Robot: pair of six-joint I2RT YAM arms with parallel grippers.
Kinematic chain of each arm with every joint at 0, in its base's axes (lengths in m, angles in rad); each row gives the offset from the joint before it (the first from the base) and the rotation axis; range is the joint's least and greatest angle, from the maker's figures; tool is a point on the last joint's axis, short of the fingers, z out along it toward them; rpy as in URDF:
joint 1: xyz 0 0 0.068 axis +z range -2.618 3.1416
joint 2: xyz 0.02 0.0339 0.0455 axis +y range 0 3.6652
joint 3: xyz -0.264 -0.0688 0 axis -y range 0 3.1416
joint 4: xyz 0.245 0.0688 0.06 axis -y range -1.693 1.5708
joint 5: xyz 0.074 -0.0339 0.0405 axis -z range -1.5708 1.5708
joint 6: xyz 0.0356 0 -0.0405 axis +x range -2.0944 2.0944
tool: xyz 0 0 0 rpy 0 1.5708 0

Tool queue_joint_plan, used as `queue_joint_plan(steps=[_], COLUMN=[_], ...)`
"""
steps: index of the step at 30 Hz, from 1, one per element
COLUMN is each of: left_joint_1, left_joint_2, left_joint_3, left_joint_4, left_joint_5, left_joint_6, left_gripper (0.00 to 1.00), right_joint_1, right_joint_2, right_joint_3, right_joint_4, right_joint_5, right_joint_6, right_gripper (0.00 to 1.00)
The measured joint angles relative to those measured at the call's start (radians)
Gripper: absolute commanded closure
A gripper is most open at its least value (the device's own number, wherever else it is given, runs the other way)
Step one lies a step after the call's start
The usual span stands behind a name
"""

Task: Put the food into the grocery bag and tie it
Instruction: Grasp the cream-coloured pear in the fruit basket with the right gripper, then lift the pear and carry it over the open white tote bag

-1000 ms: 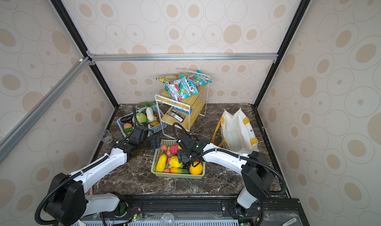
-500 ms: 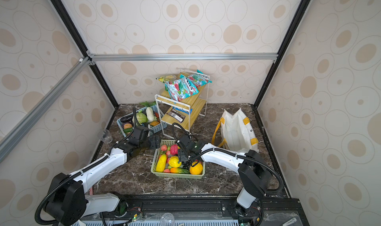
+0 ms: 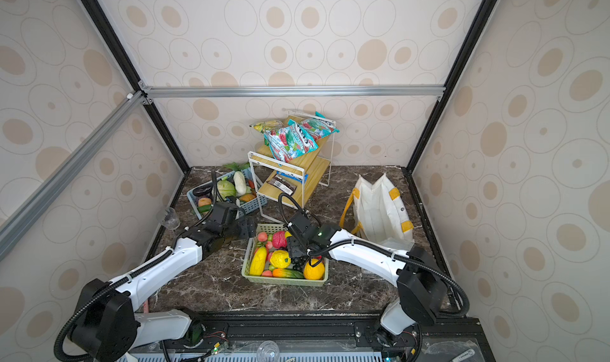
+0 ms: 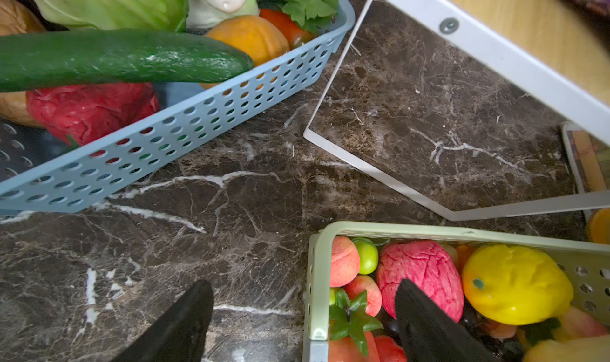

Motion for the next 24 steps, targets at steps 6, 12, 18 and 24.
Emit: queue_joint_plan(steps=[6,12,18,24], left_joint_1=[0.0,0.0,0.0,0.0], left_joint_2=[0.0,-0.007,-0.021,-0.021], left_joint_3=[-0.002,-0.002,-0.002,-0.002], left_joint_4=[0.0,-0.001,-0.002,-0.002], left_joint_5=[-0.006,-0.011,-0.011,-0.005], left_joint_6=[-0.002,-0.006,-0.006,-0.006], left_gripper=[0.14,0.14,0.14,0.14], right_joint_1=[0.0,-0.005,-0.059,-0.192], right_joint_2=[-0.071,-0.125,-0.18,-0.234], right_joint_3=[0.053,0.122,0.169,0.19], right_joint_4=[-0.062,-0.145,-0.223,-0.272], right_joint_5=[0.007,0.023,0.037,0.039], right_joint_6=[-0.033,-0.071,-0.109,-0.155], right_gripper=[0.33,0.33,0.33,0.33])
